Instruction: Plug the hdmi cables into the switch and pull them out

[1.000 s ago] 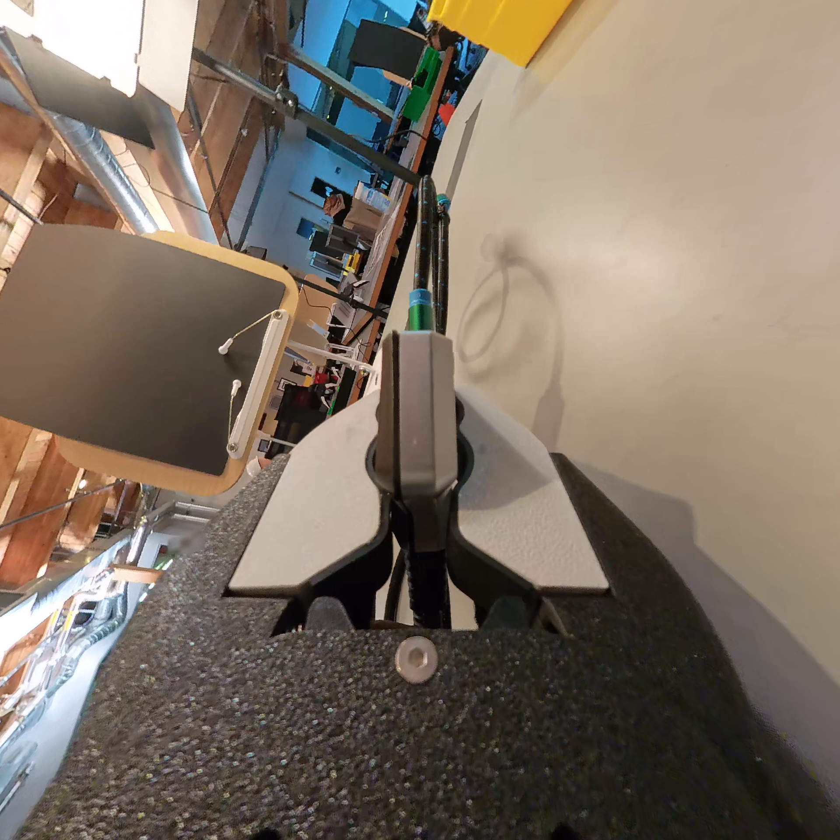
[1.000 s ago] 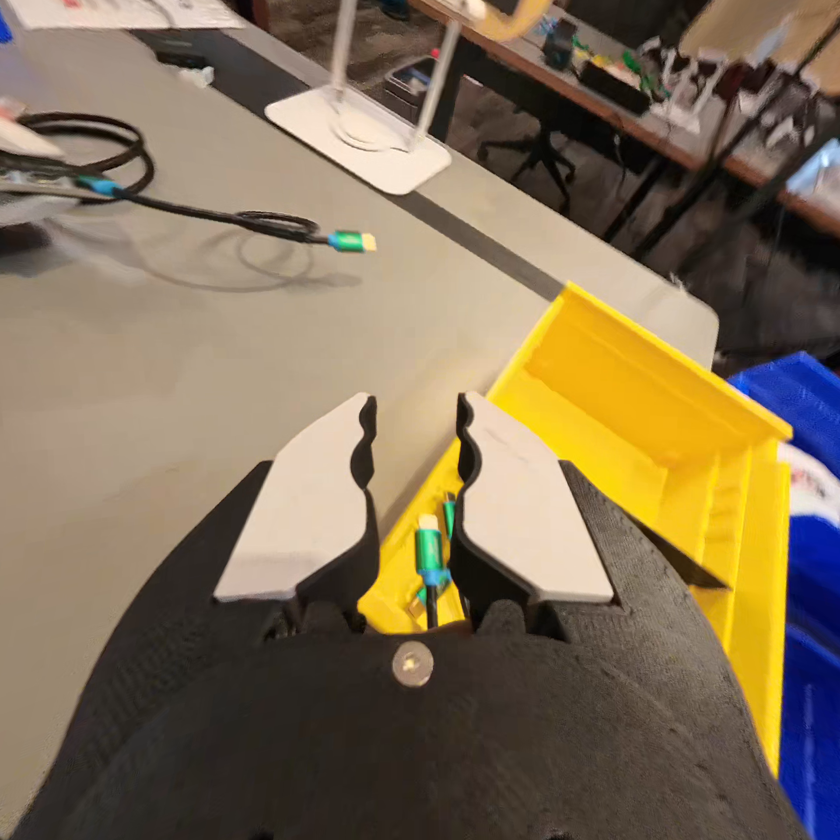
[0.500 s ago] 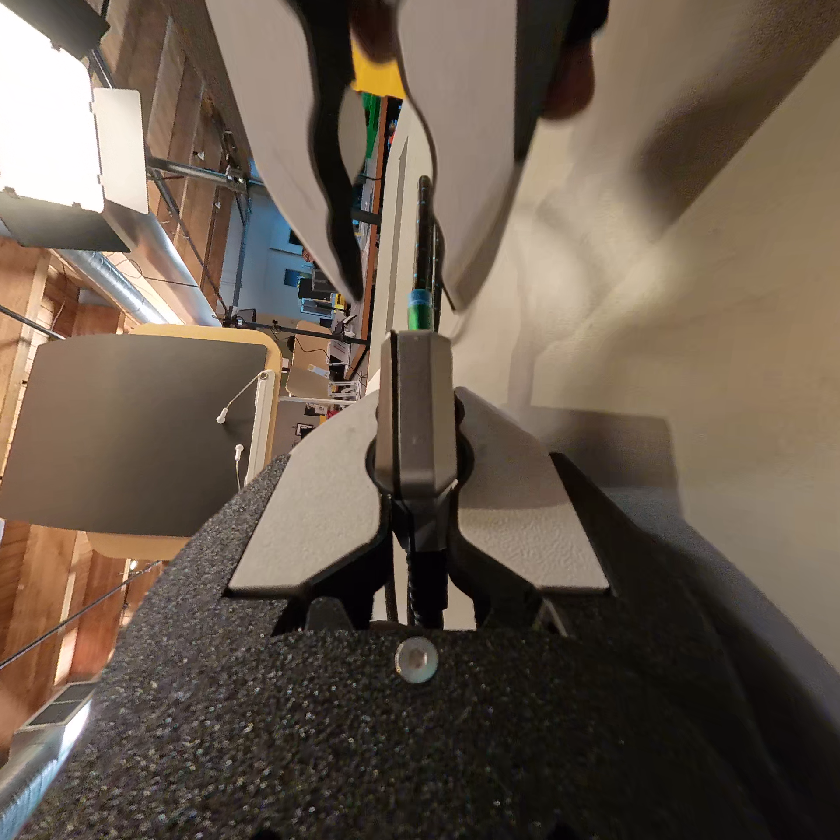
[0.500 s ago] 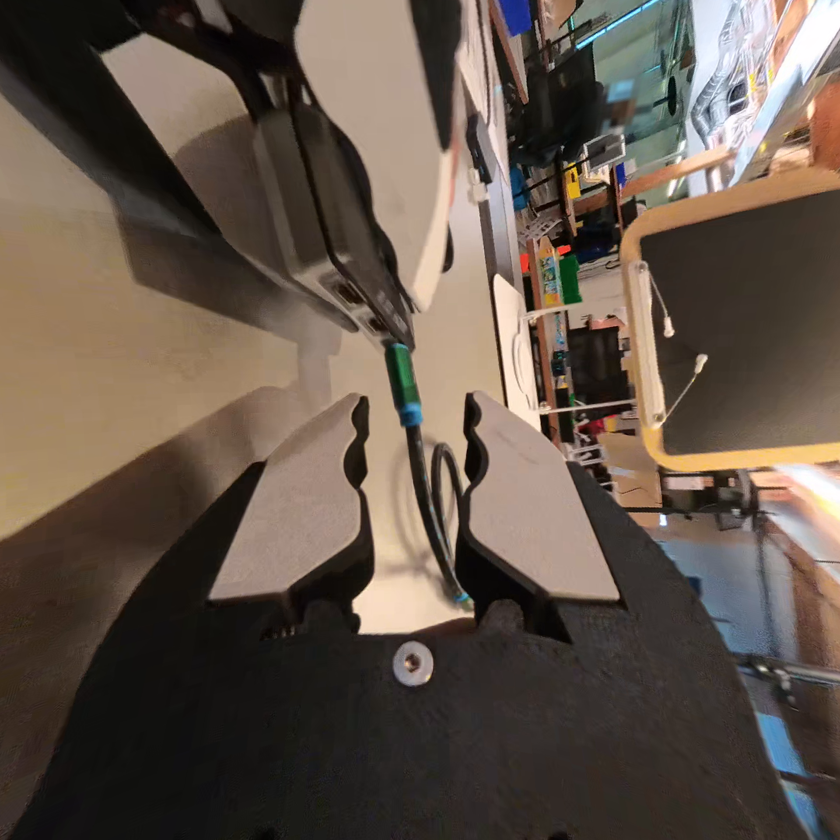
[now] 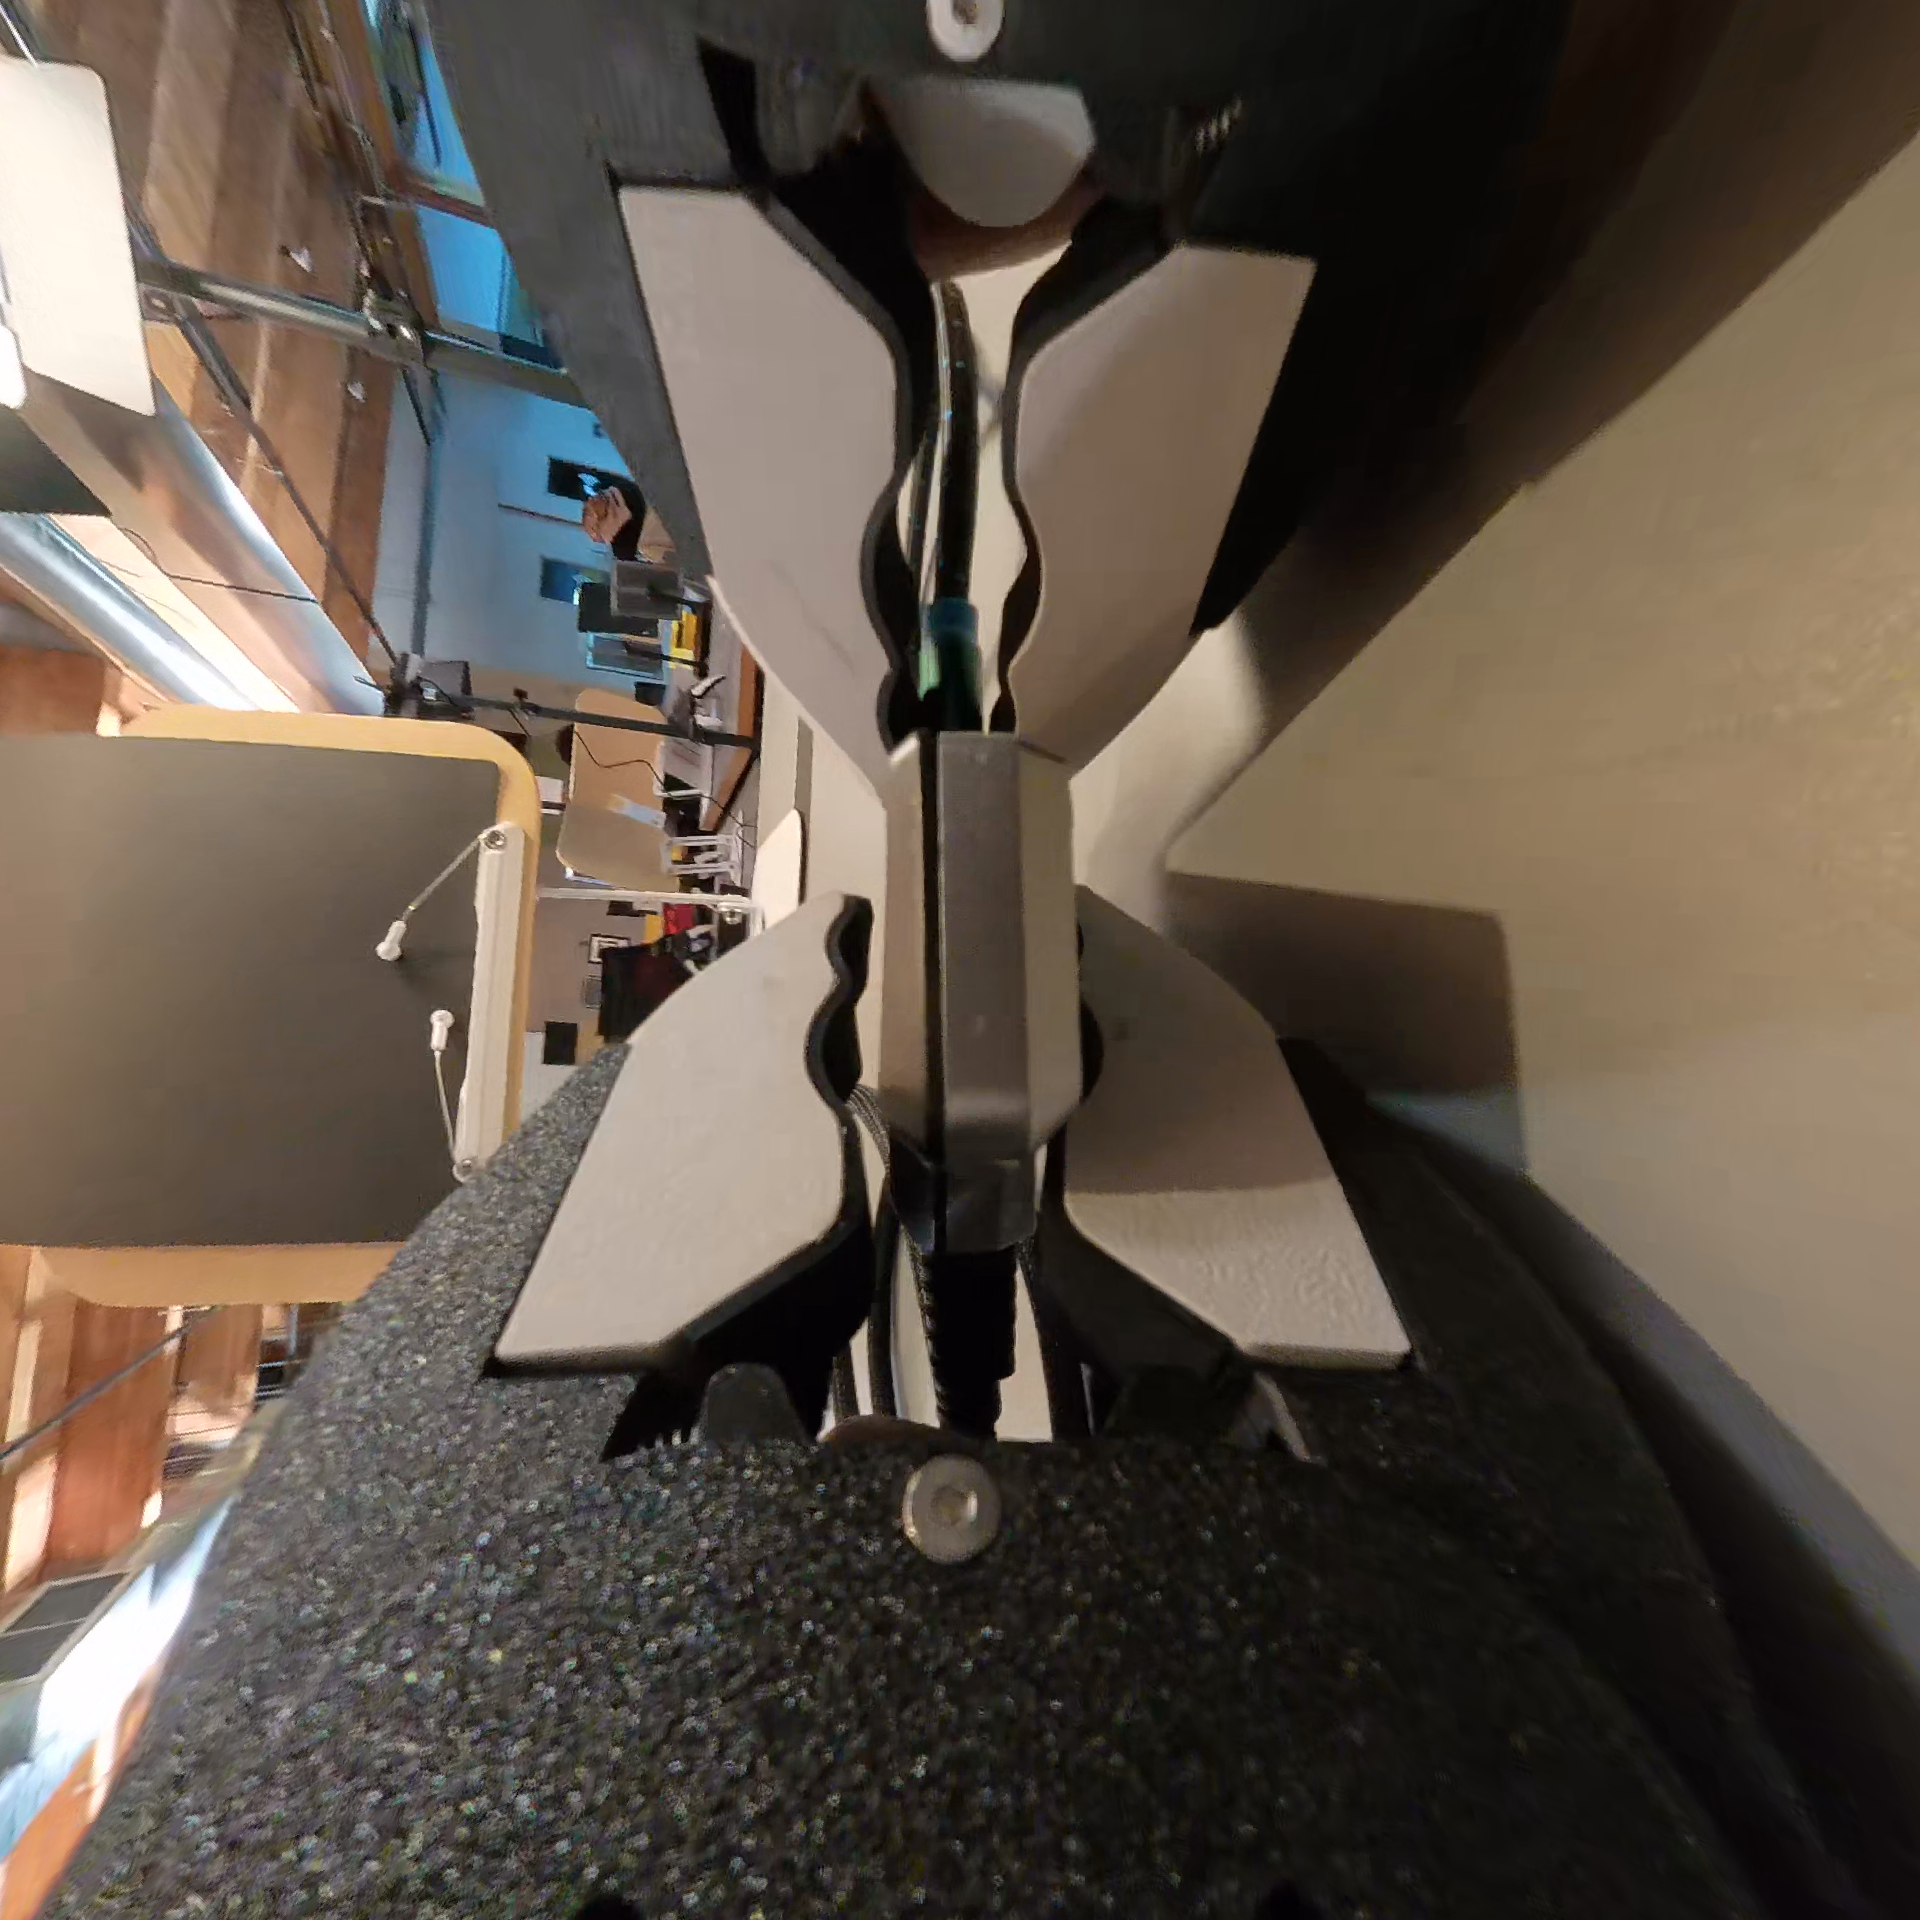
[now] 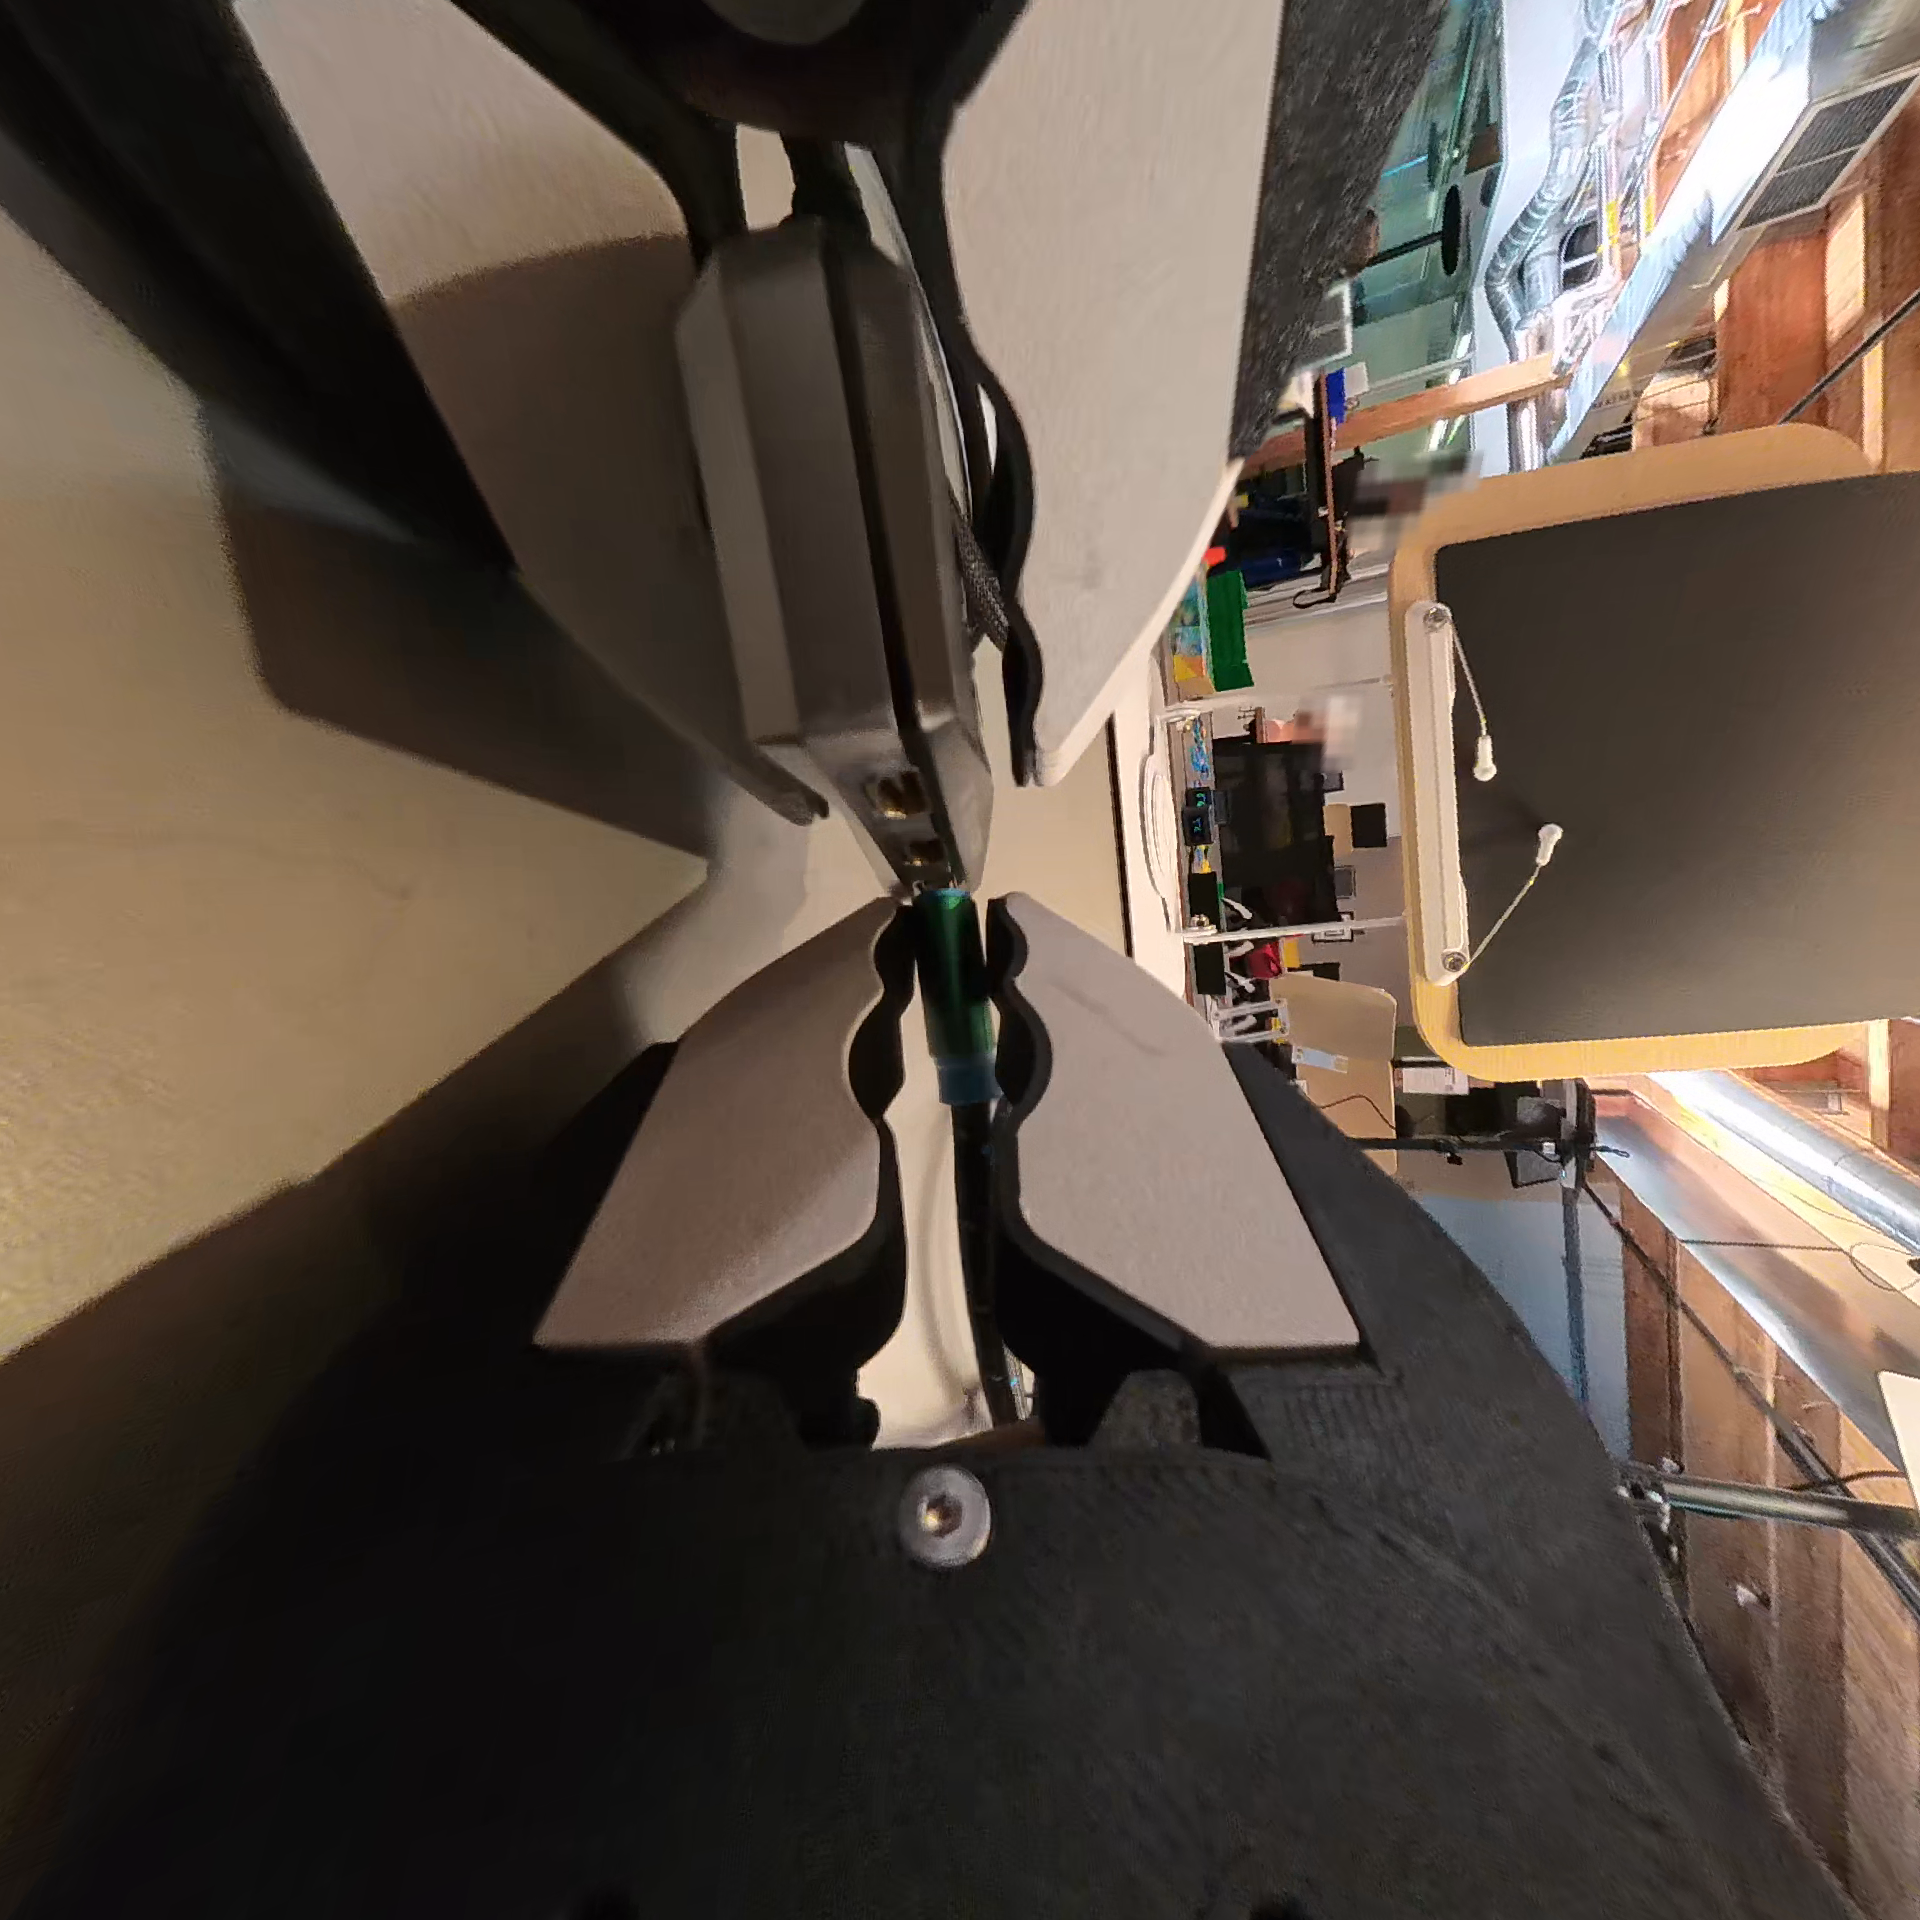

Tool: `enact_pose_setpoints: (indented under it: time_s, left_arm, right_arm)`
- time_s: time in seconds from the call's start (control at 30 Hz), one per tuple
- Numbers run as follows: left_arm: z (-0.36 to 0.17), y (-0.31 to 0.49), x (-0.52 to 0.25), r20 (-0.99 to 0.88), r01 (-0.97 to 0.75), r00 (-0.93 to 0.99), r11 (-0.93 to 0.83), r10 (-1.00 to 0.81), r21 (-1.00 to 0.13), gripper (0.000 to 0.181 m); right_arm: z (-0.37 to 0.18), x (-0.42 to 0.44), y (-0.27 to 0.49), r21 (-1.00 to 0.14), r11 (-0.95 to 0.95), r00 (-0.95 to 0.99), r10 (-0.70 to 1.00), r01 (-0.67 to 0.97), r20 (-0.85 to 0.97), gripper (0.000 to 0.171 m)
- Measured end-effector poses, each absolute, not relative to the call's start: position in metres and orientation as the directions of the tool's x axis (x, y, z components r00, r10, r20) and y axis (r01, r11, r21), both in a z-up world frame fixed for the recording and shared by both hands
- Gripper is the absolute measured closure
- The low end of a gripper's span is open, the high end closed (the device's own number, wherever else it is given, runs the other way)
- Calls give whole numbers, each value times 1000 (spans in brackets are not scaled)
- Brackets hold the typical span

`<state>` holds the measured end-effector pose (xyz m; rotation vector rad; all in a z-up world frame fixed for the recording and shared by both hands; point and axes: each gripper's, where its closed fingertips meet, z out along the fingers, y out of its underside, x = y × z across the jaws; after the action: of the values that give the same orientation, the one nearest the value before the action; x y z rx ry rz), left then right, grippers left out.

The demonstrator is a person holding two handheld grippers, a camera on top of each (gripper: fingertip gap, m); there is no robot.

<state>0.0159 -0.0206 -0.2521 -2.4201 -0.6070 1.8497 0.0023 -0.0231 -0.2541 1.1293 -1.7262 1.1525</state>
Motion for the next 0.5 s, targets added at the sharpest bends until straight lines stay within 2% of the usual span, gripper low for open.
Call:
enact_pose_setpoints:
  time_s: [0.33, 0.43, 0.47, 0.5]
  left_arm:
    - [-255, -26, 14, -924, 328, 215, -914, 317, -237, 147]
    - [-254, -37, 15, -941, 372, 169, -903, 294, -215, 150]
    - [-254, -42, 15, -944, 387, 155, -897, 292, -214, 161]
    - [-255, -40, 15, -943, 370, 162, -904, 290, -215, 157]
  right_arm:
    - [-252, 5, -21, -289, 154, -321, -260, -945, 911, 158]
    - [-251, 5, -16, -310, 101, -326, -272, -945, 905, 158]
    - [-253, 5, -14, -318, 88, -330, -279, -944, 902, 158]
    - [-253, 5, -12, -320, 82, -330, -278, -944, 902, 158]
